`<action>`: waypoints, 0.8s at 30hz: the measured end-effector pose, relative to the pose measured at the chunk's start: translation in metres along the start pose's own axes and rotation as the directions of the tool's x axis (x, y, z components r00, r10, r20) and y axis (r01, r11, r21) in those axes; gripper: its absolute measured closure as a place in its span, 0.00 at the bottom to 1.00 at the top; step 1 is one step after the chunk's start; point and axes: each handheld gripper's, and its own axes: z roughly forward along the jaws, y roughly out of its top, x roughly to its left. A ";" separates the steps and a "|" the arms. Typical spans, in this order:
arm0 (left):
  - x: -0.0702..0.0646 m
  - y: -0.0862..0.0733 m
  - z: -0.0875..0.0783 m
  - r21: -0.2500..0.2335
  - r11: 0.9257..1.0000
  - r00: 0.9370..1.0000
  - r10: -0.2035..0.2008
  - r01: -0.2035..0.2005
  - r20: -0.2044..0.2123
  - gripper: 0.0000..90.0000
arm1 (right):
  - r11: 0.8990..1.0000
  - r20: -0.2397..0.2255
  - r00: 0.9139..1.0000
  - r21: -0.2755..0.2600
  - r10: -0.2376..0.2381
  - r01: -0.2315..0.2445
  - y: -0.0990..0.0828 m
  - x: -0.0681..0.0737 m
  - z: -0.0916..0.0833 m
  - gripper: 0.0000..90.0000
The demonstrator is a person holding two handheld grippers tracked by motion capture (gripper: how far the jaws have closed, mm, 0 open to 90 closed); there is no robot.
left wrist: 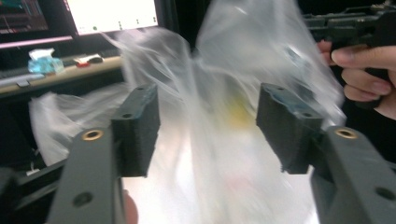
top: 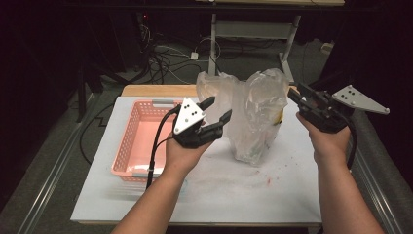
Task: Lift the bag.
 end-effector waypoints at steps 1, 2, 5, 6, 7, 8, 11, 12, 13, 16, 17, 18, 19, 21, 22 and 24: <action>0.000 -0.005 -0.003 0.005 1.000 1.000 -0.015 0.015 0.006 0.39 | 1.000 -0.004 1.000 0.006 0.001 -0.001 -0.003 0.001 -0.002 0.65; 0.000 -0.010 -0.005 0.012 0.999 0.999 -0.040 0.040 0.012 0.37 | 1.000 -0.010 1.000 0.017 -0.002 0.002 -0.006 0.002 -0.003 0.63; -0.001 -0.021 -0.010 0.044 0.997 0.998 -0.069 0.068 0.015 0.27 | 0.999 -0.027 1.000 0.045 -0.005 0.006 -0.020 0.005 -0.007 0.57; -0.002 -0.025 -0.012 0.049 0.996 0.997 -0.079 0.078 0.014 0.23 | 0.998 -0.033 0.999 0.055 -0.006 0.008 -0.025 0.007 -0.007 0.54; -0.002 -0.028 -0.014 0.059 0.995 0.997 -0.079 0.079 0.007 0.20 | 0.998 -0.040 0.999 0.067 -0.011 0.014 -0.031 0.008 -0.008 0.52; -0.004 -0.031 -0.017 0.065 0.994 0.997 -0.083 0.082 0.000 0.16 | 0.997 -0.045 0.999 0.076 -0.008 0.011 -0.037 0.009 -0.009 0.48; -0.007 -0.040 -0.023 0.109 0.991 0.997 -0.080 0.080 -0.010 0.04 | 0.994 -0.053 0.999 0.111 0.002 0.004 -0.056 0.011 -0.014 0.39; -0.008 -0.042 -0.026 0.118 0.990 0.997 -0.081 0.083 -0.015 0.00 | 0.993 -0.054 0.999 0.120 0.003 0.004 -0.063 0.012 -0.016 0.35; -0.008 -0.046 -0.030 0.120 0.989 0.997 -0.079 0.081 -0.019 0.00 | 0.991 -0.052 0.999 0.131 0.014 -0.007 -0.069 0.013 -0.018 0.31; -0.007 -0.058 -0.035 0.159 0.984 0.996 -0.079 0.083 -0.029 0.00 | 0.987 -0.048 0.999 0.162 0.024 -0.016 -0.089 0.014 -0.026 0.22; -0.007 -0.063 -0.035 0.181 0.980 0.996 -0.080 0.084 -0.031 0.00 | 0.984 -0.043 0.998 0.174 0.038 -0.030 -0.096 0.015 -0.028 0.19; -0.006 -0.068 -0.035 0.205 0.975 0.996 -0.082 0.086 -0.030 0.00 | 0.982 -0.042 0.998 0.184 0.044 -0.036 -0.102 0.016 -0.031 0.17; -0.006 -0.074 -0.035 0.217 0.972 0.995 -0.089 0.094 -0.034 0.00 | 0.979 -0.041 0.998 0.198 0.046 -0.037 -0.108 0.016 -0.033 0.14; -0.006 -0.083 -0.034 0.242 0.965 0.995 -0.089 0.095 -0.036 0.00 | 0.974 -0.037 0.997 0.220 0.062 -0.052 -0.120 0.018 -0.037 0.06; -0.007 -0.087 -0.034 0.248 0.963 0.995 -0.094 0.101 -0.039 0.00 | 0.970 -0.024 0.997 0.234 0.071 -0.063 -0.125 0.020 -0.039 0.02; -0.007 -0.094 -0.034 0.253 0.961 0.993 -0.108 0.114 -0.039 0.00 | 0.968 -0.020 0.997 0.243 0.076 -0.068 -0.133 0.020 -0.041 0.00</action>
